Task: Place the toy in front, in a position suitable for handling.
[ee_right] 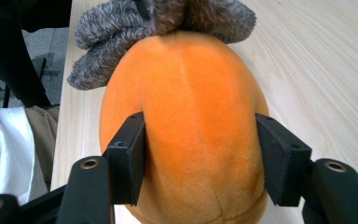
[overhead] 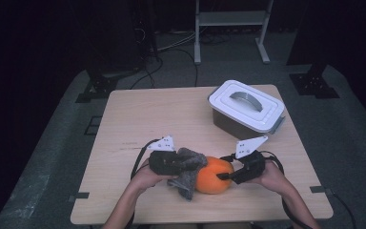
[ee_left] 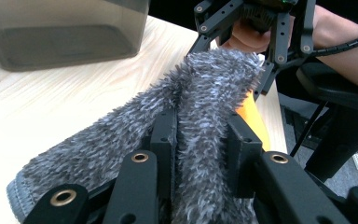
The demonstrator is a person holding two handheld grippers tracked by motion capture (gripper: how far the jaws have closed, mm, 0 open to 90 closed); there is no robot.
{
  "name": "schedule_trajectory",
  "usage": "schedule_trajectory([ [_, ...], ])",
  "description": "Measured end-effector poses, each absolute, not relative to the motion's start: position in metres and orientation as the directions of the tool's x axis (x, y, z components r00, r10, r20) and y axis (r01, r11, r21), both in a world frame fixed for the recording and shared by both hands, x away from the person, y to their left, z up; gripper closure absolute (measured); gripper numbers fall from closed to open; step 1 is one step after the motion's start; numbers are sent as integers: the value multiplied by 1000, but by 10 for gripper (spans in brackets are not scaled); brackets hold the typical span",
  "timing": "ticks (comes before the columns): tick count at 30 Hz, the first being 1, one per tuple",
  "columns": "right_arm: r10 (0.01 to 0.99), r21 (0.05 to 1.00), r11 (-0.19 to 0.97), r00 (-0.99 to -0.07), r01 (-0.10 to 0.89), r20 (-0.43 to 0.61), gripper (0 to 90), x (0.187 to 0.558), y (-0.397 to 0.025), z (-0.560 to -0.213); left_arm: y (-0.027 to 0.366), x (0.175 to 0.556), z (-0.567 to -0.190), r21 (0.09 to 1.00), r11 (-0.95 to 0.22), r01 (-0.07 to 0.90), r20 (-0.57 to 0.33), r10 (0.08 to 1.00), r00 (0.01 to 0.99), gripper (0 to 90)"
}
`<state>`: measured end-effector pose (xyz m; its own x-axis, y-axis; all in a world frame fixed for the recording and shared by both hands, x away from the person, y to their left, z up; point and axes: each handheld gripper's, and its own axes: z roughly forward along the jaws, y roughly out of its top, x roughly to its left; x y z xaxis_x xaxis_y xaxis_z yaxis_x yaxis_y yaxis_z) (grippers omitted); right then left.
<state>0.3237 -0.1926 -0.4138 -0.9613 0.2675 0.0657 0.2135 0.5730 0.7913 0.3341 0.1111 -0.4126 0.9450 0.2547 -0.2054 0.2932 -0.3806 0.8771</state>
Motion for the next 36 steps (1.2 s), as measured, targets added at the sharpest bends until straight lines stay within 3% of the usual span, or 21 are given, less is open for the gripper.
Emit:
schedule_trajectory([
  [4, 268, 791, 567, -960, 229, 86, 390, 325, -197, -416, 109, 334, -413, 877, -379, 295, -208, 253, 945, 686],
  [9, 283, 782, 575, -955, 239, 84, 233, 323, -191, -408, 108, 333, -412, 876, -382, 295, -209, 251, 945, 686],
  [15, 273, 769, 610, -962, 190, 20, 174, 316, -175, -402, 105, 333, -412, 877, -380, 295, -211, 249, 945, 686],
  [20, 254, 774, 606, -967, 182, 28, 290, 317, -178, -407, 108, 334, -413, 877, -378, 298, -217, 241, 946, 686],
  [26, 243, 777, 601, -969, 187, 46, 345, 320, -192, -411, 112, 336, -417, 874, -377, 307, -224, 247, 943, 686],
  [30, 256, 779, 587, -963, 221, 80, 340, 324, -201, -414, 115, 337, -419, 868, -380, 319, -229, 264, 937, 686],
  [36, 274, 764, 607, -960, 219, 57, 226, 320, -191, -403, 113, 337, -419, 868, -377, 322, -239, 252, 938, 686],
])
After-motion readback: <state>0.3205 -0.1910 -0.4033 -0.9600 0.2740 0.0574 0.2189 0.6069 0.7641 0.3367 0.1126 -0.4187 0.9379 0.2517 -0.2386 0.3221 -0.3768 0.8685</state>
